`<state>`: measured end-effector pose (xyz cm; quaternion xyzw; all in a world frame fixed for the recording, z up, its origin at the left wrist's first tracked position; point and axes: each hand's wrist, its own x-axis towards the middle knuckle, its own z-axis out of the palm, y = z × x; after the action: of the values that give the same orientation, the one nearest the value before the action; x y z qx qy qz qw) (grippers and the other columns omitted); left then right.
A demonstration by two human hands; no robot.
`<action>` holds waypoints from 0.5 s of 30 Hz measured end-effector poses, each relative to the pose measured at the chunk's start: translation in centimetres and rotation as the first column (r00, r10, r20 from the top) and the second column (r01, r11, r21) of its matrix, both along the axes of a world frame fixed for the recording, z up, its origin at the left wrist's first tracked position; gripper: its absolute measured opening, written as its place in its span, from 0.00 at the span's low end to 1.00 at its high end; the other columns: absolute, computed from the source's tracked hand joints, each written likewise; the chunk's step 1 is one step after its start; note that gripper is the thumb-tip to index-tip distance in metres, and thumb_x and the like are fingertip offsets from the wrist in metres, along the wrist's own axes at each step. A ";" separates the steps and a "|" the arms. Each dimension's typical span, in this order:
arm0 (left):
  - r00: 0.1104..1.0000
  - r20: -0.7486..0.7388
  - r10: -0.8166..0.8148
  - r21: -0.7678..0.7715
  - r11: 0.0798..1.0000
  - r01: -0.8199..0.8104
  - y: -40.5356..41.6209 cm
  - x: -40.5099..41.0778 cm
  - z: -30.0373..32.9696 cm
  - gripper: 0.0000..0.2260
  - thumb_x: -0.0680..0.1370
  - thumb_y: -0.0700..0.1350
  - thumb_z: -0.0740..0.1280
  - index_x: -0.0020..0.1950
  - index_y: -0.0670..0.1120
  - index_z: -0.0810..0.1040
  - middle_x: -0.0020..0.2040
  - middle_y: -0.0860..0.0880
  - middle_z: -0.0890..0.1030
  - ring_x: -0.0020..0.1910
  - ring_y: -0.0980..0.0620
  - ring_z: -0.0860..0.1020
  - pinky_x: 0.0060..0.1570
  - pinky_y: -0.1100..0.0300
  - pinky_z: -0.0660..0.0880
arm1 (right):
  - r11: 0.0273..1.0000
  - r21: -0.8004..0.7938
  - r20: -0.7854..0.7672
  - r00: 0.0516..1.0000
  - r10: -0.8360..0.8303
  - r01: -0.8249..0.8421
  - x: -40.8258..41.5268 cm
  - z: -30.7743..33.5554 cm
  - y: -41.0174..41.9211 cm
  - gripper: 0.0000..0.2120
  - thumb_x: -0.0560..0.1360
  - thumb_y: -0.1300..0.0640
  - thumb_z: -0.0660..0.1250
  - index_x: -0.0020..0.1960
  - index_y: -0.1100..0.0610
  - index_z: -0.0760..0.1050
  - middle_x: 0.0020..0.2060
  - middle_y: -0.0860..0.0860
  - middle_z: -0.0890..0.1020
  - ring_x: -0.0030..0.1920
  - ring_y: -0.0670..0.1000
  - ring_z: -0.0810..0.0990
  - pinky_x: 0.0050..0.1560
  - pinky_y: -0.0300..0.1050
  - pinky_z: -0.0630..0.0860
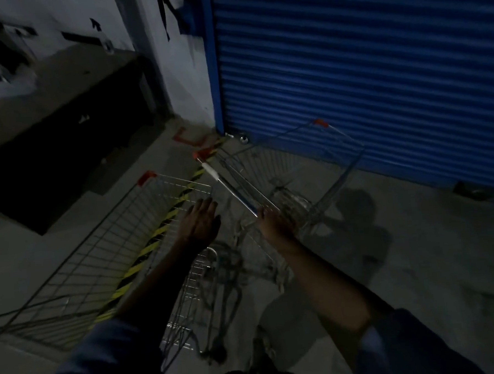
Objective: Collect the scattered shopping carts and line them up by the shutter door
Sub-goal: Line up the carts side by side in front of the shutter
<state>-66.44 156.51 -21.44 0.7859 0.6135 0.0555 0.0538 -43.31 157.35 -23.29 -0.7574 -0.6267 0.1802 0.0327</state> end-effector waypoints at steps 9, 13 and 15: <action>0.990 0.070 -0.125 0.164 0.980 0.112 8.3 3.3 -3.0 0.24 0.85 0.51 0.55 0.77 0.39 0.71 0.75 0.37 0.74 0.74 0.35 0.71 0.73 0.40 0.66 | 0.973 -0.201 -0.151 0.978 -0.143 0.111 8.7 -0.1 -1.3 0.29 0.85 0.41 0.52 0.71 0.60 0.76 0.70 0.60 0.78 0.72 0.61 0.74 0.76 0.55 0.65; 0.963 -0.033 -0.266 0.189 0.945 0.267 8.5 6.9 -4.4 0.18 0.85 0.50 0.59 0.67 0.42 0.80 0.66 0.38 0.81 0.67 0.35 0.77 0.73 0.39 0.64 | 0.967 -0.175 0.162 0.974 -0.159 0.187 15.9 -0.1 -3.8 0.24 0.85 0.42 0.53 0.64 0.53 0.82 0.61 0.52 0.84 0.70 0.57 0.77 0.80 0.64 0.52; 0.949 -0.031 -0.314 0.217 0.924 0.313 7.4 10.1 -3.8 0.15 0.85 0.51 0.61 0.55 0.44 0.84 0.53 0.40 0.85 0.57 0.37 0.81 0.72 0.39 0.65 | 0.961 -0.208 0.225 0.965 -0.135 0.183 19.2 0.3 -5.6 0.28 0.86 0.38 0.48 0.67 0.51 0.80 0.63 0.51 0.84 0.71 0.55 0.76 0.80 0.63 0.50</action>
<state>-56.34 163.90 -25.27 0.8749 0.4698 0.1152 -0.0239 -24.13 151.79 -23.02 -0.8191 -0.5387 0.1668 -0.1054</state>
